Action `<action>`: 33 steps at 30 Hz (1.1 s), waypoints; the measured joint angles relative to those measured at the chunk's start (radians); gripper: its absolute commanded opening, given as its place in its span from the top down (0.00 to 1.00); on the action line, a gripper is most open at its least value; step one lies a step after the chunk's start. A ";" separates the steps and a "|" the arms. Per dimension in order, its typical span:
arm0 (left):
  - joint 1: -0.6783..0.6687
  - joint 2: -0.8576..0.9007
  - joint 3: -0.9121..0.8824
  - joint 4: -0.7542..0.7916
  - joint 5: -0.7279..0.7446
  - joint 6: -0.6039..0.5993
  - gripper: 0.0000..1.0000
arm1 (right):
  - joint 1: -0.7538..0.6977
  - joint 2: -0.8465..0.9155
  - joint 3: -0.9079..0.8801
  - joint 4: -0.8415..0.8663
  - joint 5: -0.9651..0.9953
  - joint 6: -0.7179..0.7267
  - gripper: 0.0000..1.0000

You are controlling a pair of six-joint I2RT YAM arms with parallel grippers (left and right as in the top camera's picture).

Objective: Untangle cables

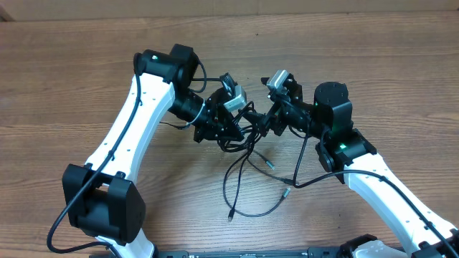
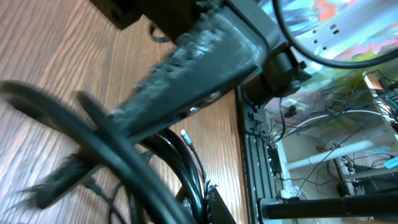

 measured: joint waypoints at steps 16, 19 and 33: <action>-0.045 0.000 0.000 0.002 0.005 0.020 0.96 | 0.012 0.000 0.000 0.015 -0.065 0.000 0.95; -0.045 0.000 0.000 0.000 0.006 0.020 0.91 | 0.013 0.000 0.000 0.014 -0.065 0.000 0.96; -0.001 0.000 0.000 0.023 0.012 0.028 0.01 | 0.011 0.000 0.000 -0.012 0.198 0.115 0.96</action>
